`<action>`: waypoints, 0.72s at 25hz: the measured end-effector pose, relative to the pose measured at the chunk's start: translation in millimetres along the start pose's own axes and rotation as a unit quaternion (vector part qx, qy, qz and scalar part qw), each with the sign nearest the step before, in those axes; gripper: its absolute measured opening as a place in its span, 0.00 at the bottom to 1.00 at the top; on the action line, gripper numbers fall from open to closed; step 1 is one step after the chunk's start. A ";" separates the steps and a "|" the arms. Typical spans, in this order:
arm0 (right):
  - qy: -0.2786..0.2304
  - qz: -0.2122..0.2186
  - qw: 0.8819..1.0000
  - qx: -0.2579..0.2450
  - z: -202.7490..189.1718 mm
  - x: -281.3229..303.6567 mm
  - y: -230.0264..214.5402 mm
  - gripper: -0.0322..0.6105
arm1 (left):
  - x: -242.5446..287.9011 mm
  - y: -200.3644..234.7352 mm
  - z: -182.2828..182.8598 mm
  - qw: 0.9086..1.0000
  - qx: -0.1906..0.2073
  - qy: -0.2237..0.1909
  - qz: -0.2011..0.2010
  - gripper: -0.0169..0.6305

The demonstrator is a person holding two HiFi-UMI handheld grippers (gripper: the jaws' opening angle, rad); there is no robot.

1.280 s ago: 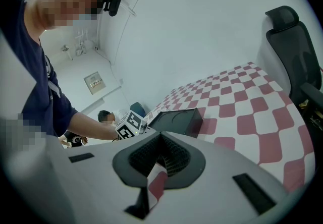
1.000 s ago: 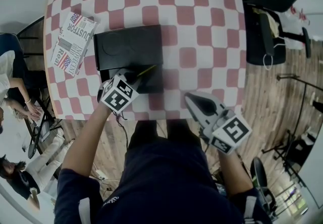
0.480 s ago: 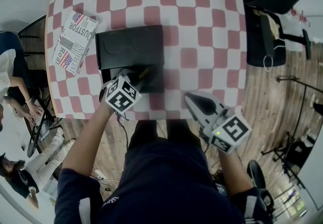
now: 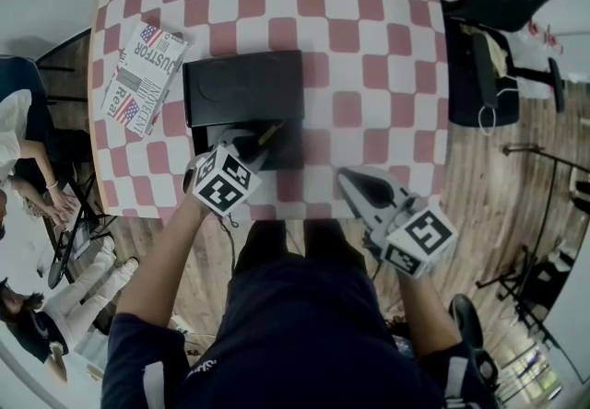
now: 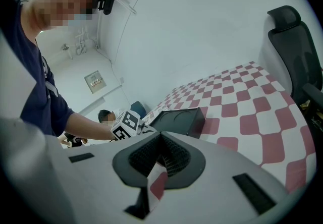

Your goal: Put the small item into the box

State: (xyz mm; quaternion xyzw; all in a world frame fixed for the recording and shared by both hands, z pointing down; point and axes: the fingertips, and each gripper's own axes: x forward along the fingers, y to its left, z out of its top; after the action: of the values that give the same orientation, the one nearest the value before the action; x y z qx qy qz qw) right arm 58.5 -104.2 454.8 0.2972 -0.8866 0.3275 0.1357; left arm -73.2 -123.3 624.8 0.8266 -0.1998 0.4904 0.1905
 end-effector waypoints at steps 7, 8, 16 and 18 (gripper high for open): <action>-0.007 -0.008 1.000 -0.017 11.2 -1.0 6.1 0.07 | -47.5 -3.7 28.6 0.996 -0.026 -0.077 0.020 0.22; -0.006 -0.010 1.000 -0.020 11.6 -0.5 6.7 0.07 | -55.2 -2.8 32.4 0.995 -0.034 -0.092 0.025 0.20; -0.016 -0.016 0.999 -0.048 27.1 0.2 24.9 0.07 | -120.8 -4.4 55.5 0.976 -0.074 -0.199 0.053 0.12; -0.020 -0.017 0.998 -0.055 31.8 -0.3 30.2 0.07 | -135.4 -7.2 58.5 0.971 -0.077 -0.218 0.058 0.11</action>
State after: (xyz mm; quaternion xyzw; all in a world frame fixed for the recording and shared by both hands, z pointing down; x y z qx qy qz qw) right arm 38.6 -106.7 415.8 0.3113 -0.9006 0.2693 0.1395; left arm -85.9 -127.6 477.7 0.8835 -0.3211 0.2917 0.1767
